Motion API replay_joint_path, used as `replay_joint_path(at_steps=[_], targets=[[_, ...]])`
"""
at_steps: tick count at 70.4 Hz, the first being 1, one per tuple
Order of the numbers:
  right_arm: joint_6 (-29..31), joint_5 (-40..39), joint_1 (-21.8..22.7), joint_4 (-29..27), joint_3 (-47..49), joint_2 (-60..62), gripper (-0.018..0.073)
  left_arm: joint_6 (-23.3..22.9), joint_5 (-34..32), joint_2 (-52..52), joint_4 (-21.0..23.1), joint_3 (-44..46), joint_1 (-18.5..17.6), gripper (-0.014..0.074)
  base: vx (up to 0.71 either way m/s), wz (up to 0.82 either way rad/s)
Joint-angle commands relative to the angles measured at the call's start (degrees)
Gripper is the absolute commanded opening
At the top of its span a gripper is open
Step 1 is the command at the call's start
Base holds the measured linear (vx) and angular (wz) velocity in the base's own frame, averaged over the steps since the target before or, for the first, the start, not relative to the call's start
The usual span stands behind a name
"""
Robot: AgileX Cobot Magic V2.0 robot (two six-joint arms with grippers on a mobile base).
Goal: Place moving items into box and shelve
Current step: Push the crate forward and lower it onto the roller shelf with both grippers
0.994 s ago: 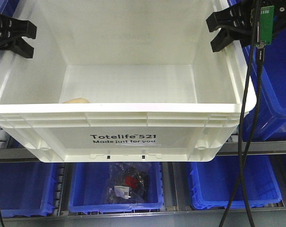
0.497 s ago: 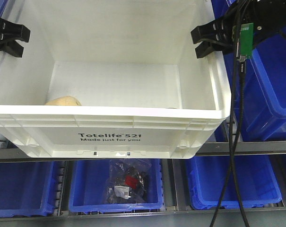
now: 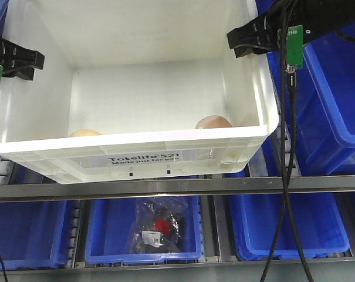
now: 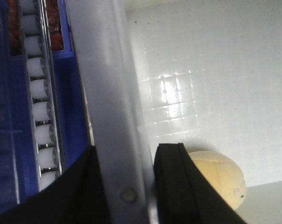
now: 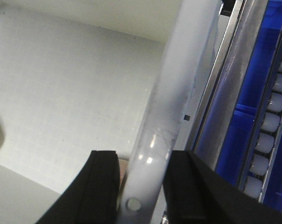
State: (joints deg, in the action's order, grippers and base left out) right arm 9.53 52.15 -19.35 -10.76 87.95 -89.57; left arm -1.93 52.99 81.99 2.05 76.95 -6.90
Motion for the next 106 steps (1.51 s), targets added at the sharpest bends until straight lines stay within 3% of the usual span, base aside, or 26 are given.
replay_joint_path(at_steps=[1, 19, 62, 73, 79, 88, 106], targets=[[4.1, -9.0, -1.6, -7.6, 2.6, 2.9, -0.0011, 1.9, -9.6, -2.5, 2.8, 2.2, -0.8, -0.0017, 0.0, 0.0], [4.5, -11.2, -1.6, -7.4, 2.6, 2.0, -0.0011, 1.9, -14.8, -1.5, 2.8, 2.1, -0.8, -0.0017, 0.0, 0.0], [4.1, -11.0, -1.6, -4.7, 2.6, -4.7, -0.0008, 1.9, -16.4, 7.1, 2.8, 2.1, -0.8, -0.0015, 0.0, 0.0], [4.2, -11.6, -1.6, -4.3, 2.6, -5.0, 0.0017, 1.9, -17.1, 7.1, 2.8, 2.1, -0.8, 0.0023, 0.0, 0.0], [4.3, -12.1, -1.6, -3.8, 2.6, -5.0, 0.0064, 1.9, -17.2, 7.1, 2.8, 2.1, -0.9, 0.0076, 0.0, 0.0], [4.4, -12.1, -1.6, -2.9, 2.6, -5.0, 0.0207, 1.9, -17.1, 7.1, 2.8, 2.1, -0.9, 0.0202, 0.0, 0.0], [4.0, -12.3, -1.6, -2.5, 2.6, -5.0, 0.0627, 1.1, -17.0, 7.1, 2.8, 2.1, -0.9, 0.0477, 0.0, 0.0]])
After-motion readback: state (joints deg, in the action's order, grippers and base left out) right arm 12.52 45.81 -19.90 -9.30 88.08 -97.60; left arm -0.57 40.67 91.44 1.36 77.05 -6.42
